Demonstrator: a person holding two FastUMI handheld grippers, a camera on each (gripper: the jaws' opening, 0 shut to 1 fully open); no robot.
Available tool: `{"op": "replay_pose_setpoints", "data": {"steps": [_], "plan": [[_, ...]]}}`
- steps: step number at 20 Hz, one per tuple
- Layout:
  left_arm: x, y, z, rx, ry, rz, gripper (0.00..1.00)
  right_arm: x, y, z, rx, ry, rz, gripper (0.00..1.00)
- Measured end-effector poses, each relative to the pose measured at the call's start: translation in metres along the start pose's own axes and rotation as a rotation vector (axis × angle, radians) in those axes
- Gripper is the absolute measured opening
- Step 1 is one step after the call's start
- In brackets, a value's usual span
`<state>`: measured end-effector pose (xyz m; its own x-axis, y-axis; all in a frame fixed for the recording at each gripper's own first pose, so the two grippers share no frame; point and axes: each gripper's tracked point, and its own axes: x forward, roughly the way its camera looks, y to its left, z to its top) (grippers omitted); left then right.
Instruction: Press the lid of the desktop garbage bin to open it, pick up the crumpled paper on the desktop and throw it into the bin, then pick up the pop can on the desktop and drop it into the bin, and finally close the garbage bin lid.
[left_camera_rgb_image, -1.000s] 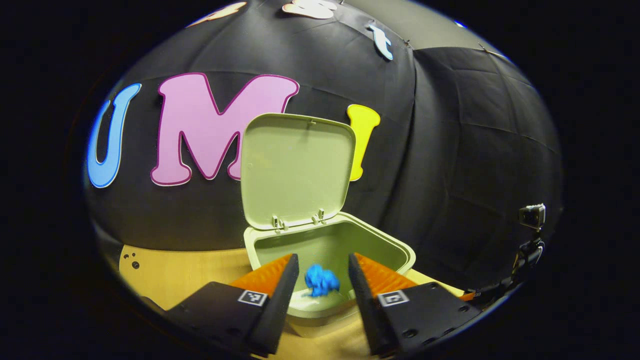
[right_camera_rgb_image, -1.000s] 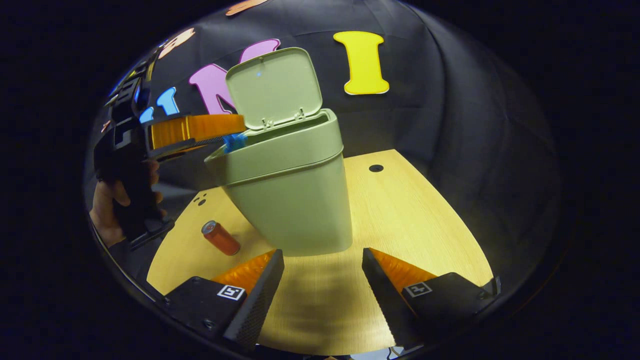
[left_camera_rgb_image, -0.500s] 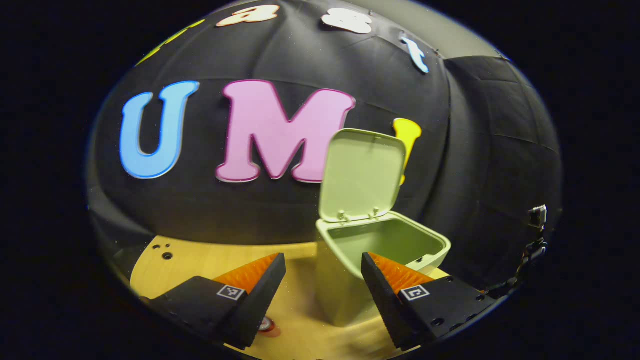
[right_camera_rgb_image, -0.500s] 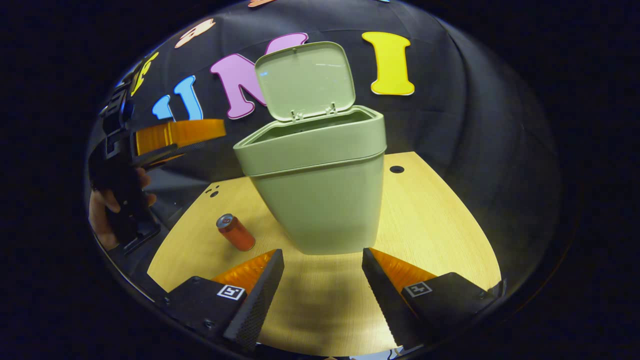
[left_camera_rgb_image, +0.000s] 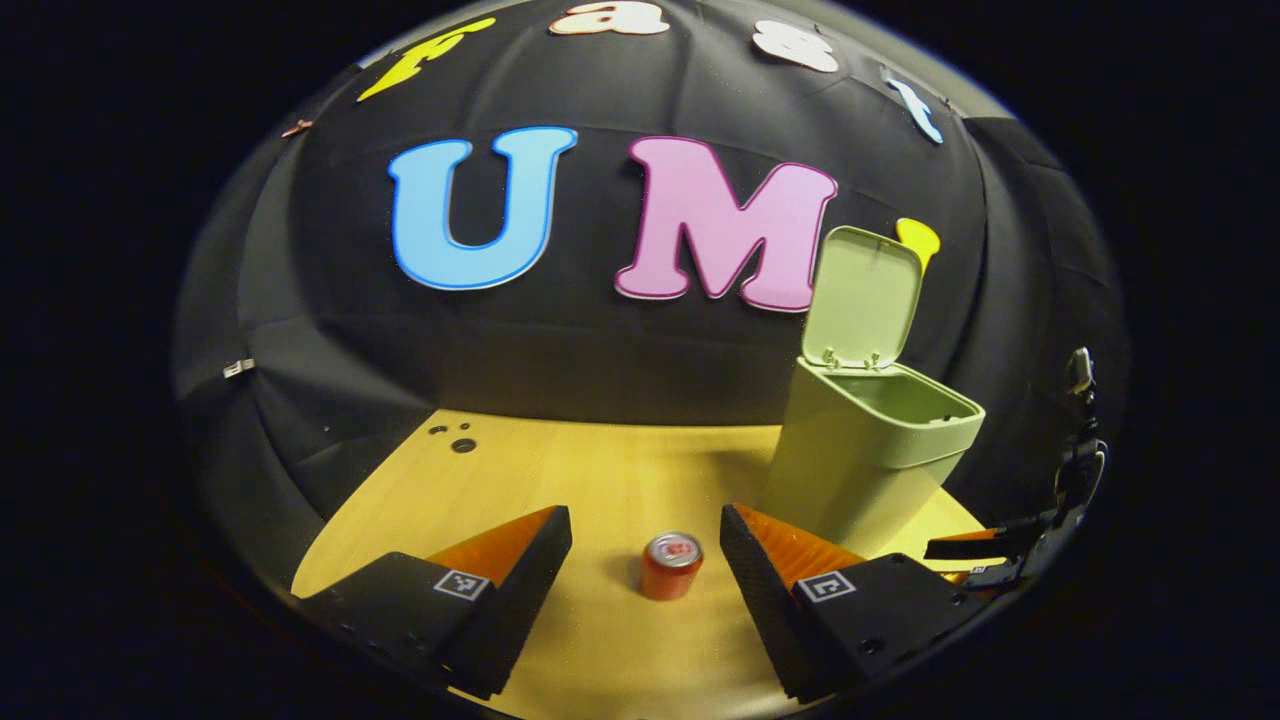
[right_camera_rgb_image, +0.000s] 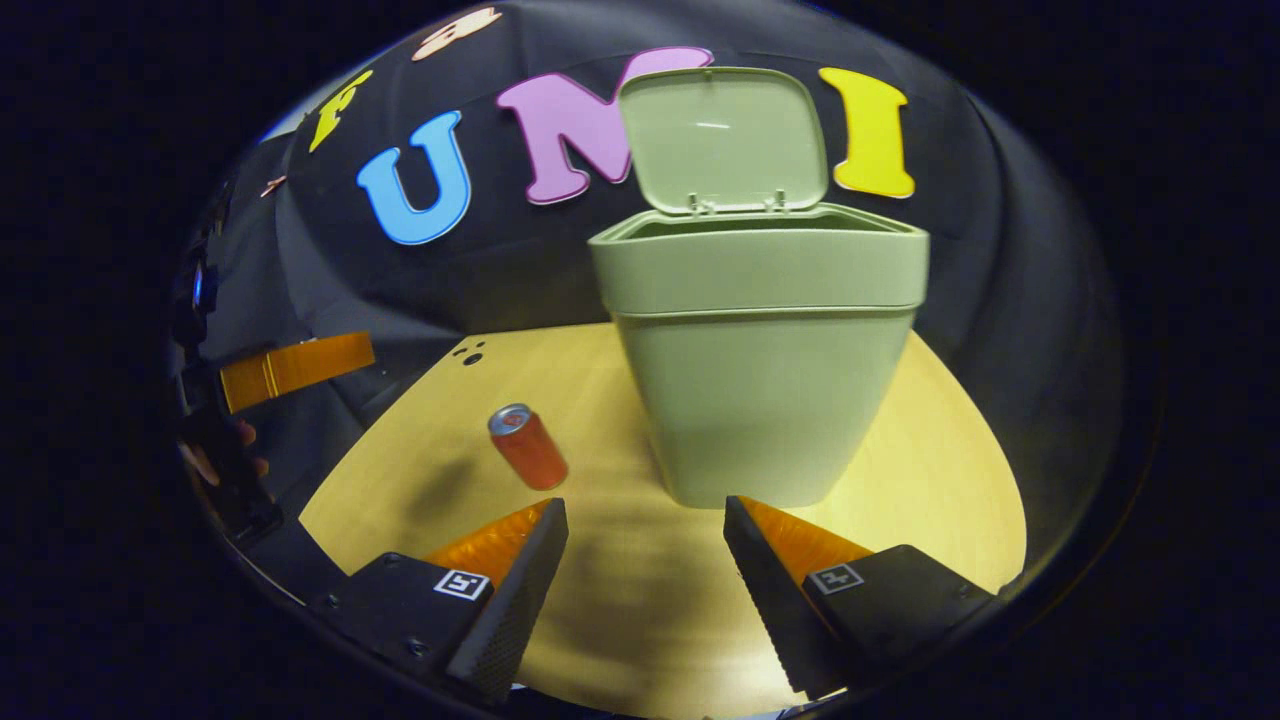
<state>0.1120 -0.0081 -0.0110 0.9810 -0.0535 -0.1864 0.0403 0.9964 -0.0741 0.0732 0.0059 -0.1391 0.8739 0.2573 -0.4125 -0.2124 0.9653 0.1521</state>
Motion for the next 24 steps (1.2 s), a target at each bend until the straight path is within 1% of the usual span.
{"op": "replay_pose_setpoints", "data": {"steps": [5, 8, 11, 13, 14, 20, 22, 24], "plan": [[-0.034, 0.049, -0.022, -0.037, 0.023, 0.100, 0.96, 0.037, 0.050, -0.006, -0.090, 0.026, 0.095, 0.99], [-0.052, 0.072, -0.036, -0.055, 0.042, 0.152, 0.96, 0.060, 0.071, -0.010, -0.115, 0.038, 0.121, 0.99], [-0.068, 0.093, -0.049, -0.068, 0.064, 0.203, 0.96, 0.086, 0.086, -0.019, -0.121, 0.071, 0.133, 0.99], [-0.078, 0.103, -0.058, -0.076, 0.084, 0.227, 0.99, 0.101, 0.093, -0.020, -0.124, 0.077, 0.136, 0.99], [-0.081, 0.108, -0.061, -0.075, 0.093, 0.236, 0.96, 0.108, 0.095, -0.021, -0.126, 0.077, 0.133, 0.99], [-0.091, 0.129, -0.074, -0.072, 0.130, 0.289, 0.96, 0.151, 0.114, -0.031, -0.142, 0.095, 0.146, 0.99], [-0.088, 0.131, -0.076, -0.079, 0.137, 0.298, 0.96, 0.167, 0.118, -0.031, -0.154, 0.093, 0.139, 0.99], [-0.087, 0.132, -0.078, -0.079, 0.142, 0.303, 0.96, 0.184, 0.115, -0.026, -0.165, 0.066, 0.107, 0.99]]}}
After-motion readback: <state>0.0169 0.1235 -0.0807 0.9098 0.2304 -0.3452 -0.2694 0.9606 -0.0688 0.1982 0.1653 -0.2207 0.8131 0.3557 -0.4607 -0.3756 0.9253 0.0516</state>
